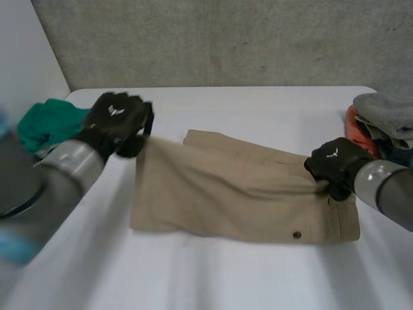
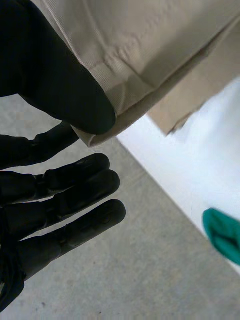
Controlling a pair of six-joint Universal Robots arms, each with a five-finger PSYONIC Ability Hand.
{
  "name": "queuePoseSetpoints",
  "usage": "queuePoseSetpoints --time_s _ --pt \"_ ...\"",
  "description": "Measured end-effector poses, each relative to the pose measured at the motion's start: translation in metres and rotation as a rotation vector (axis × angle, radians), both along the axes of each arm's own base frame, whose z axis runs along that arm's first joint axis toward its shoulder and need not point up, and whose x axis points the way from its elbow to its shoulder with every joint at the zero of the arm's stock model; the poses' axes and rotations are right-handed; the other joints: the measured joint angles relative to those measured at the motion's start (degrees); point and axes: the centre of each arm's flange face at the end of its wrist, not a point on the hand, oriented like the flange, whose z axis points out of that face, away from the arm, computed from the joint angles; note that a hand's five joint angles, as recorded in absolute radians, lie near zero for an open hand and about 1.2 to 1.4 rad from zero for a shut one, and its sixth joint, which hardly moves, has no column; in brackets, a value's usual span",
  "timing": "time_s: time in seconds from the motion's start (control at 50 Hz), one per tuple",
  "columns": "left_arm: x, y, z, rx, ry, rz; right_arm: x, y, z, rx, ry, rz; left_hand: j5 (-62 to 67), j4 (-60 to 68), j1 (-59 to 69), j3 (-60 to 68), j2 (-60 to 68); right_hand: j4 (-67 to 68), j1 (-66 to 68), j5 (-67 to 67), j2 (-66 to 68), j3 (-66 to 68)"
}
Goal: Fold the laundry.
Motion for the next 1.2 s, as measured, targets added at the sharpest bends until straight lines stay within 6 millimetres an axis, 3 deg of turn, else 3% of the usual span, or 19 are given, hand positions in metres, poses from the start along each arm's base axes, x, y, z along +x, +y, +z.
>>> queuePoseSetpoints --time_s 0.12,0.22,0.34,0.42,0.44,0.46,0.48,0.52,0.54,0.66,0.74,0.86,0.92,1.08,1.1,1.16,1.2 --pt "-0.051 -0.066 -0.028 -0.067 0.013 0.026 0.002 -0.043 -0.025 -0.056 0.008 -0.110 0.00 0.01 0.00 0.00 0.00 0.00 0.00 0.00 0.00 0.00" --pt "-0.084 -0.103 -0.049 -0.128 0.018 0.020 0.005 -0.065 -0.034 -0.112 0.020 -0.159 0.00 0.03 0.00 0.00 0.01 0.00 0.00 0.00 0.00 0.00" --pt "-0.111 -0.134 -0.066 -0.217 0.039 -0.003 0.010 -0.096 -0.047 -0.204 0.015 -0.206 0.00 0.11 0.00 0.00 0.01 0.00 0.00 0.00 0.00 0.00" --pt "-0.119 -0.142 -0.076 -0.243 0.051 -0.020 0.011 -0.116 -0.047 -0.278 0.009 -0.256 -7.47 -8.47 -5.53 -8.17 -8.37 -31.91 -33.42 -32.54 -32.75 -31.80" --pt "-0.121 -0.142 -0.078 -0.244 0.053 -0.026 0.011 -0.119 -0.046 -0.290 0.007 -0.266 -7.47 -8.47 -5.53 -8.17 -8.37 -36.37 -36.84 -36.07 -37.36 -36.25" --pt "-0.123 -0.141 -0.081 -0.242 0.054 -0.037 0.010 -0.124 -0.043 -0.316 0.001 -0.287 -23.91 -25.06 -24.39 -24.40 -24.86 -49.85 -48.67 -49.44 -49.74 -49.49" --pt "-0.125 -0.139 -0.083 -0.239 0.056 -0.048 0.010 -0.127 -0.041 -0.332 -0.006 -0.301 -38.43 -39.52 -41.08 -39.62 -40.31 -53.74 -51.35 -52.98 -52.91 -53.36" --pt "-0.129 -0.135 -0.084 -0.234 0.057 -0.063 0.009 -0.131 -0.038 -0.350 -0.023 -0.321 -38.43 -39.52 -41.08 -39.62 -40.31 -55.99 -51.99 -55.08 -54.43 -55.71" --pt "-0.132 -0.130 -0.083 -0.229 0.059 -0.077 0.008 -0.131 -0.036 -0.360 -0.048 -0.339 -54.32 -56.00 -54.03 -55.23 -55.59 -56.71 -51.99 -55.18 -54.48 -56.25" --pt "-0.132 -0.112 -0.060 -0.209 0.065 -0.097 0.003 -0.115 -0.016 -0.356 -0.141 -0.363 -55.22 -57.26 -54.03 -56.40 -56.93 -56.73 -51.99 -55.15 -54.48 -56.25" --pt "-0.116 -0.091 -0.030 -0.178 0.071 -0.093 -0.005 -0.076 -0.003 -0.280 -0.199 -0.335 -55.23 -57.26 -54.03 -56.40 -56.93 -56.73 -51.99 -55.15 -54.48 -56.25" --pt "-0.089 -0.063 -0.007 -0.115 0.087 -0.081 -0.012 -0.030 -0.018 -0.118 -0.243 -0.296 -55.22 -57.26 -54.03 -56.40 -57.04 -56.73 -51.99 -55.15 -54.48 -56.25" --pt "-0.075 -0.043 -0.003 -0.060 0.109 -0.079 -0.023 -0.011 -0.037 -0.008 -0.267 -0.313 -55.22 -57.26 -54.03 -56.40 -57.05 -56.73 -51.99 -55.15 -54.48 -56.25" --pt "-0.063 -0.023 -0.012 -0.009 0.150 -0.080 -0.038 -0.007 -0.063 0.068 -0.309 -0.332 -55.22 -57.26 -54.03 -56.39 -57.04 -56.39 -51.72 -55.06 -54.18 -55.93" --pt "-0.062 -0.022 -0.013 -0.008 0.153 -0.080 -0.039 -0.009 -0.066 0.069 -0.311 -0.330 -55.22 -57.26 -54.03 -56.40 -57.05 -52.07 -47.93 -50.65 -49.98 -51.62" --pt "-0.061 -0.020 -0.019 -0.010 0.161 -0.081 -0.040 -0.019 -0.083 0.069 -0.313 -0.327 -55.22 -57.26 -54.03 -56.40 -57.05 -19.93 -17.43 -19.03 -16.92 -19.30" --pt "-0.061 -0.020 -0.020 -0.010 0.161 -0.081 -0.040 -0.021 -0.085 0.068 -0.313 -0.327 -55.22 -57.26 -54.03 -56.40 -57.05 -16.49 -14.40 -16.02 -12.29 -15.95"
